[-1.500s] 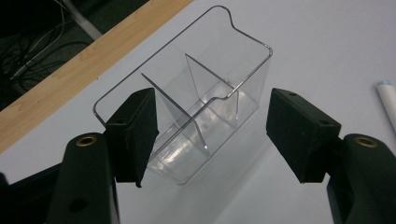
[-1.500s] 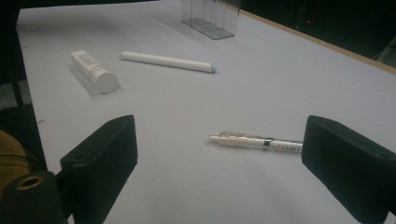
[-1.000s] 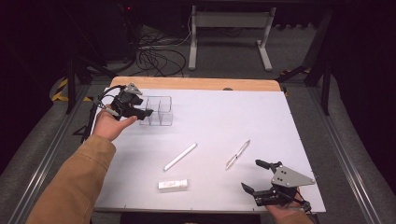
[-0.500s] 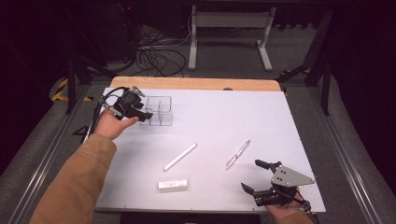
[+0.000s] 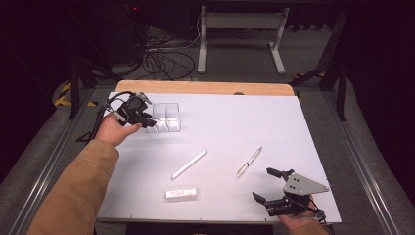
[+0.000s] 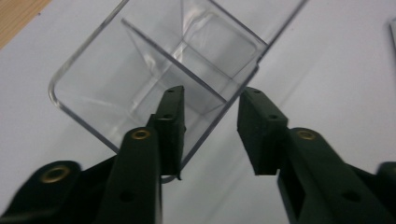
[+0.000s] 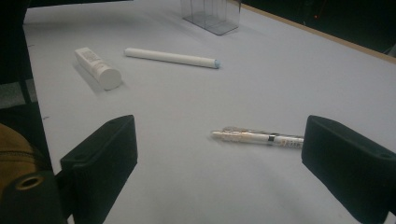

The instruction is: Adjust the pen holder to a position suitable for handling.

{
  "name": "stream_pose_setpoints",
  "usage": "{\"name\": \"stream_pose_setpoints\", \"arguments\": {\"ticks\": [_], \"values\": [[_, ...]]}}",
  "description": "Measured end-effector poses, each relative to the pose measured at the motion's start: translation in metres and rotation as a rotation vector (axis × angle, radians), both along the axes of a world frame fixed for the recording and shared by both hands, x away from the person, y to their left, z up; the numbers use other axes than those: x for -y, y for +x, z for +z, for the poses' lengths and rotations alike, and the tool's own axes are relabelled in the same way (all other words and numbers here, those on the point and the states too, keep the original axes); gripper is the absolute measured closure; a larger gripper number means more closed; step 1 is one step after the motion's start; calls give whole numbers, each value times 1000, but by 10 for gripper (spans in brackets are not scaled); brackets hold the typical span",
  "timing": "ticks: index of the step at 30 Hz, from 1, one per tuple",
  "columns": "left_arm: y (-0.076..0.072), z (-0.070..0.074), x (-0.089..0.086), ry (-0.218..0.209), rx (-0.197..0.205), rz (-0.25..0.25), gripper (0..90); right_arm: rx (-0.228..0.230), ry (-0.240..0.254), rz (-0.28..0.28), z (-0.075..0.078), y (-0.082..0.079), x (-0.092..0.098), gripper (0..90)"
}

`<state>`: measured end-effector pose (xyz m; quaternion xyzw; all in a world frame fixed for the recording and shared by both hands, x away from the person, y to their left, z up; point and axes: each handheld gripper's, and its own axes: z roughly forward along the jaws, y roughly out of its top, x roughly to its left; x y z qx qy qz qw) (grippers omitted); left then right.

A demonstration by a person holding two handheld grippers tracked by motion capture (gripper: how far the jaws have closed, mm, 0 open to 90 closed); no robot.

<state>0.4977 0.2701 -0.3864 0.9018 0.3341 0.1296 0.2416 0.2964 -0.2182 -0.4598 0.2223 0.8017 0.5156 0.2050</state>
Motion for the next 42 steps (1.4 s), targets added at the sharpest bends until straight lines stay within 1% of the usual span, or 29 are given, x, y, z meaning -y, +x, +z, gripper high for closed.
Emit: {"name": "stream_pose_setpoints", "arguments": {"ticks": [1,2,3,4,5,6,8,9,10,11,12,13,15,18,19,23,24,25,29,30,31,32,33,34,35,37,38,39,42], "values": [[-1,2,0,5,-1,0,709,2,-5,1,0,0,0,109],[-1,3,0,3,-13,-16,709,2,-5,1,0,0,0,109],[-3,5,0,3,-25,-45,763,0,-7,4,0,0,0,109],[-3,5,0,3,-25,-45,780,0,-7,4,0,0,0,109],[-4,5,2,16,-29,-67,780,0,-9,5,-1,1,0,110],[-5,6,2,27,-30,-84,814,-6,-8,5,-1,1,0,109],[-7,7,4,21,-41,-124,873,-4,-10,7,-1,1,0,109],[-8,7,6,20,-48,-133,873,-4,-10,7,-1,1,0,109],[-9,8,8,35,-42,-131,877,-4,-10,8,-1,1,-1,109],[-10,9,10,44,-31,-140,881,-4,-10,9,-1,1,-1,109],[-10,10,11,47,-30,-148,881,-2,-13,11,-1,1,-1,109],[-10,12,12,44,-37,-157,881,-3,-13,11,-1,1,-1,109],[-12,14,14,33,-37,-179,882,-2,-13,13,-1,1,-1,109],[-16,20,22,31,-10,-222,882,-2,-11,14,-1,1,-1,109],[-17,23,26,39,-3,-242,882,-3,-11,14,-1,1,-1,108],[-22,29,46,34,21,-328,882,0,-15,16,-1,1,-2,108],[-23,31,57,48,30,-369,882,0,-14,18,-1,1,-2,107],[-23,31,57,48,30,-369,883,0,-14,18,-1,1,-2,107],[-24,32,82,70,36,-455,882,-1,-10,15,-1,1,-1,107],[-23,32,91,71,40,-489,882,0,-9,19,-1,0,-1,107],[-23,32,91,71,40,-489,882,0,-9,19,-1,0,-1,107],[-22,31,99,74,43,-518,882,1,-5,21,-1,0,0,107],[-22,31,99,74,43,-518,882,1,-5,21,-1,0,0,107],[-21,30,105,81,46,-550,882,-1,-6,21,-1,0,0,106],[-21,30,105,81,46,-550,882,1,-6,23,-1,0,0,106],[-19,28,110,80,41,-582,883,0,-6,23,-1,0,0,106],[-18,25,114,75,42,-612,882,-2,-6,22,-1,-1,1,106],[-18,25,114,75,42,-612,882,-2,-6,22,-1,-1,1,106],[-13,20,119,96,32,-653,882,-6,1,15,-1,-4,4,105]]}}
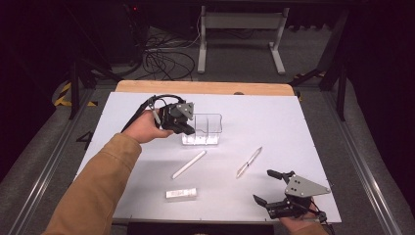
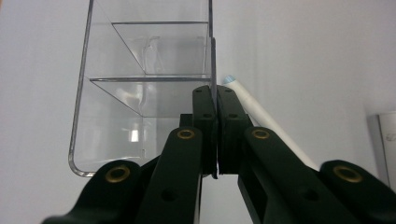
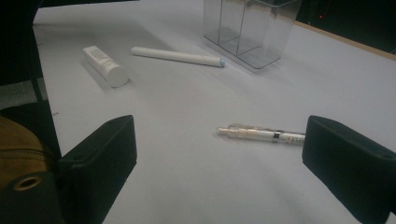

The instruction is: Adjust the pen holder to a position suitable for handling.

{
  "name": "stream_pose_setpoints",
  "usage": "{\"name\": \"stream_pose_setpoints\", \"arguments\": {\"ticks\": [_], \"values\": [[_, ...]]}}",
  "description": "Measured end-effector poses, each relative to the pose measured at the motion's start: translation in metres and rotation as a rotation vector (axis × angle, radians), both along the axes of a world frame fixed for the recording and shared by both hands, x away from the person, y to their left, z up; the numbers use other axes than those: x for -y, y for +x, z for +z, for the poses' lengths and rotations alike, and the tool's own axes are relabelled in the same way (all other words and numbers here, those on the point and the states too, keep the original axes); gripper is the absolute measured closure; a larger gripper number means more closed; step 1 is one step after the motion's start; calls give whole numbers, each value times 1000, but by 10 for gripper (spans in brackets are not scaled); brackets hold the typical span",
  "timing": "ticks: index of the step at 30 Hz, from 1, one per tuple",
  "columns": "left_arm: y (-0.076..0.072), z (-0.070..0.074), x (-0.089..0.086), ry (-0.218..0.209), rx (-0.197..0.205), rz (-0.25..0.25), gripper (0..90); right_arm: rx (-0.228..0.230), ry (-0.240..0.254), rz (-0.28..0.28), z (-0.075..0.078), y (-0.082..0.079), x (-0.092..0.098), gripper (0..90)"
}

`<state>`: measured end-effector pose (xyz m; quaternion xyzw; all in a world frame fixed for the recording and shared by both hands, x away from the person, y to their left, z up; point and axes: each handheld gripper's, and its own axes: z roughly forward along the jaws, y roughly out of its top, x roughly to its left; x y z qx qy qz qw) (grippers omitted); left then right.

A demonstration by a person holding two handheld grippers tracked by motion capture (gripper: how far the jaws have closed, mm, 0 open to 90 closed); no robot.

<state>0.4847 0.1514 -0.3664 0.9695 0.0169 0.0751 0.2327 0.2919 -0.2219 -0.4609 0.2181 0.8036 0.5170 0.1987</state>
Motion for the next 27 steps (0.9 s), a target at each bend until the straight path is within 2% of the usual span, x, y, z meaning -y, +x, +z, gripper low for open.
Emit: {"name": "stream_pose_setpoints", "arguments": {"ticks": [3,6,11,15,21,23,24,25,27], "values": [[4,-3,2,5,-13,-21,882,-1,1,-7,0,-2,2,104],[7,-4,1,-17,-28,-40,882,-1,3,-15,-1,-5,4,104],[12,-7,-2,-22,-37,-59,880,0,-3,-23,-1,-7,6,104],[18,-10,-6,-24,-57,-34,871,-1,-4,-31,-1,-10,8,104],[17,-9,-6,-21,-44,-10,856,-1,-3,-34,-2,-11,9,103],[16,-8,-6,-27,-52,-7,837,1,-6,-33,-2,-11,9,103],[15,-7,-6,-32,-50,4,782,0,-6,-32,-2,-11,9,103],[14,-6,-7,-30,-46,8,782,0,-6,-32,-2,-11,9,103],[11,-3,-7,-36,-56,19,704,-1,-5,-30,-2,-10,9,103]]}}
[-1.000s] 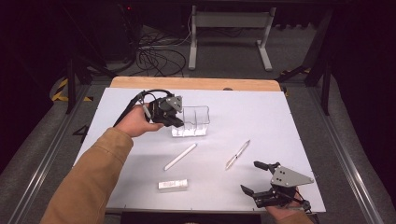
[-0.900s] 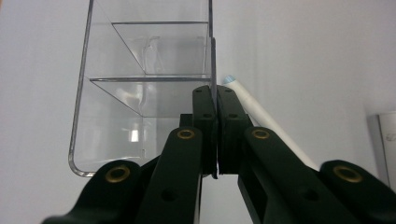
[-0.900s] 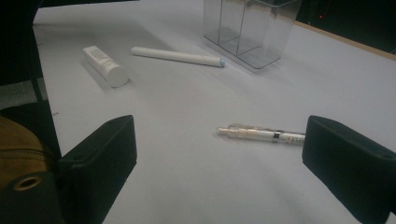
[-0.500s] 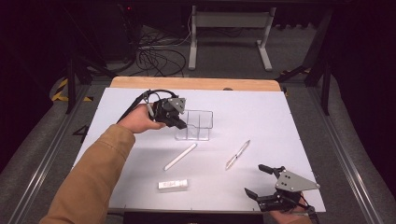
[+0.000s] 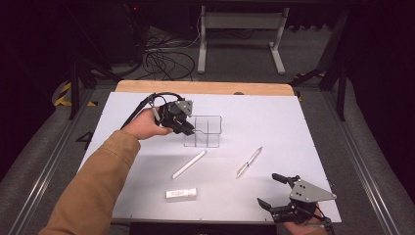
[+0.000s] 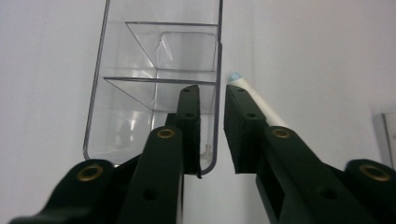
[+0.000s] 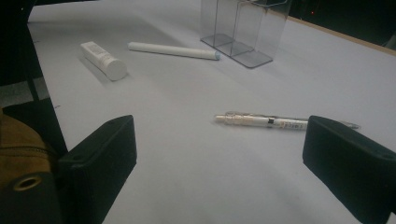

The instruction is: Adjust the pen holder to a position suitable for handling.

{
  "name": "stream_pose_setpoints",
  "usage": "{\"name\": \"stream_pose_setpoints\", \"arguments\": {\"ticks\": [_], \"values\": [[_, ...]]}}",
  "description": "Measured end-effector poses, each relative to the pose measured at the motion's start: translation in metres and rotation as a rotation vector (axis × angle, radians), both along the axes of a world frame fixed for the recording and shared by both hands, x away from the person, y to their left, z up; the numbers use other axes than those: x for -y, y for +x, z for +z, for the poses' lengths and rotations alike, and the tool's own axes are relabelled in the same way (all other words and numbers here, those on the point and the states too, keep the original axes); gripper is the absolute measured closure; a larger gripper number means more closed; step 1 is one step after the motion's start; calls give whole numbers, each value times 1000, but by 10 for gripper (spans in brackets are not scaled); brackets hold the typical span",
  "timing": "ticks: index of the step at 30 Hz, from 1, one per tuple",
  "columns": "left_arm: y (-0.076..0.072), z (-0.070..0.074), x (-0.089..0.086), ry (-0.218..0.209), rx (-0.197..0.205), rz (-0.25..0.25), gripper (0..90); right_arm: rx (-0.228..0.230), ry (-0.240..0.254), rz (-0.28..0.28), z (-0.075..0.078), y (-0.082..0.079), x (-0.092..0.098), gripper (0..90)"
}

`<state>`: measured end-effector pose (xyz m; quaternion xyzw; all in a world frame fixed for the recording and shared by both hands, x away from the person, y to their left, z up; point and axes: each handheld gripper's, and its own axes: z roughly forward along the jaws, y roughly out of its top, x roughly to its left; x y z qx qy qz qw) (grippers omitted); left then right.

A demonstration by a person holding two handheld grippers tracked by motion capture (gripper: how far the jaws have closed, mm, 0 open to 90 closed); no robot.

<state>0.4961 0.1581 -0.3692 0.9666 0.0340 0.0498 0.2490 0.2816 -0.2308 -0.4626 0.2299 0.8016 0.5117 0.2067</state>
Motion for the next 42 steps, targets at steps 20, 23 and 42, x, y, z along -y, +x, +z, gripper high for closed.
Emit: {"name": "stream_pose_setpoints", "arguments": {"ticks": [20,23,42], "values": [[-54,27,-8,-288,-2,160,318,13,4,8,2,5,-5,92],[-63,24,-6,-315,1,180,274,17,4,7,2,6,-5,88],[-94,17,2,-462,21,303,119,25,18,2,2,7,-5,64]]}}
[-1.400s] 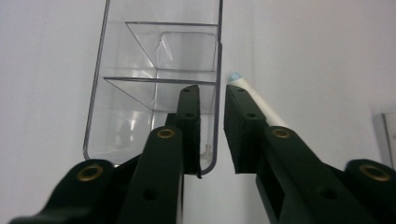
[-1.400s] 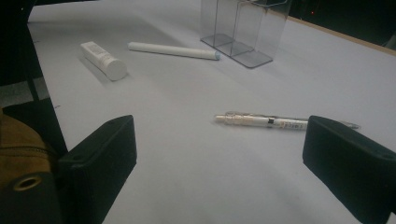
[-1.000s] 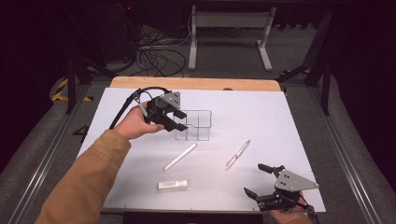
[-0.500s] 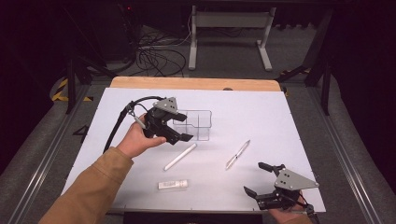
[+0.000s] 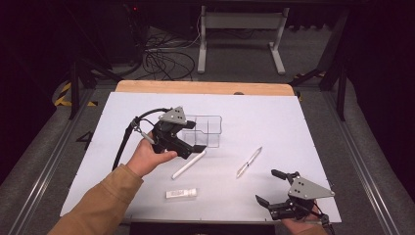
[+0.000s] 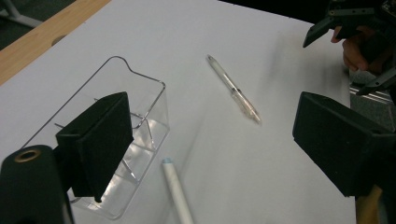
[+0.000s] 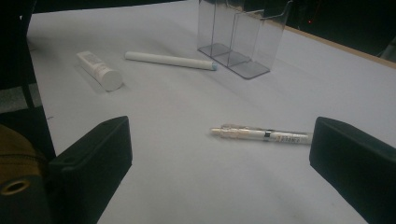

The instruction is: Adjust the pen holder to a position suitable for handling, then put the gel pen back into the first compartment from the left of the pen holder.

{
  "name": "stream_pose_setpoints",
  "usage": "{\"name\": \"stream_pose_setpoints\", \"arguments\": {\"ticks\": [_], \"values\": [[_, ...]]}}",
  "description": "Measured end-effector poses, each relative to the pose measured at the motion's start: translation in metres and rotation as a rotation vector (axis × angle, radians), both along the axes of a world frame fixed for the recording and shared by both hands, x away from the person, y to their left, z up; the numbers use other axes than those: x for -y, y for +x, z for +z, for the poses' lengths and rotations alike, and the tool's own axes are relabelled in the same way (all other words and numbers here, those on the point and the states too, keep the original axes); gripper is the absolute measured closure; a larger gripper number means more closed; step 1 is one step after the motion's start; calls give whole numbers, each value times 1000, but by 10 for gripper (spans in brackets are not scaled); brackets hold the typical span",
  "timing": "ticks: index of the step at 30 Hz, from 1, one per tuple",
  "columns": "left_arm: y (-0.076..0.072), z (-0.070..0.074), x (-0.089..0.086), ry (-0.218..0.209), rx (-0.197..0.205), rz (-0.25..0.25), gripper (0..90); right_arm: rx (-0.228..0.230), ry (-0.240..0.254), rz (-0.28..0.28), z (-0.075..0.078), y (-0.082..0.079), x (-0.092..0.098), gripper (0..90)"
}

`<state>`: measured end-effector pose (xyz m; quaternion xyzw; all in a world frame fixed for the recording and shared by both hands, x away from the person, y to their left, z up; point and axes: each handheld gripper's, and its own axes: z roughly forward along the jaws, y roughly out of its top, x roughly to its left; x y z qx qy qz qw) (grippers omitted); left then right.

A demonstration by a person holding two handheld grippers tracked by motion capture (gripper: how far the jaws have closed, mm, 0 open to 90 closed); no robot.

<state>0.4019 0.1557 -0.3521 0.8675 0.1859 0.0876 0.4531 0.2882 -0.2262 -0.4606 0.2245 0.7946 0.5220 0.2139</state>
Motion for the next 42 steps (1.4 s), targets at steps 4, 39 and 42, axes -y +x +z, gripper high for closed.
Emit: {"name": "stream_pose_setpoints", "arguments": {"ticks": [4,39,42], "values": [[0,-1,1,-10,-22,14,69,1,0,-1,0,0,0,61],[-11,-9,44,-30,-32,86,99,7,21,-3,2,1,3,59],[-14,-9,46,-35,-15,109,112,8,20,-4,2,0,3,59]]}}
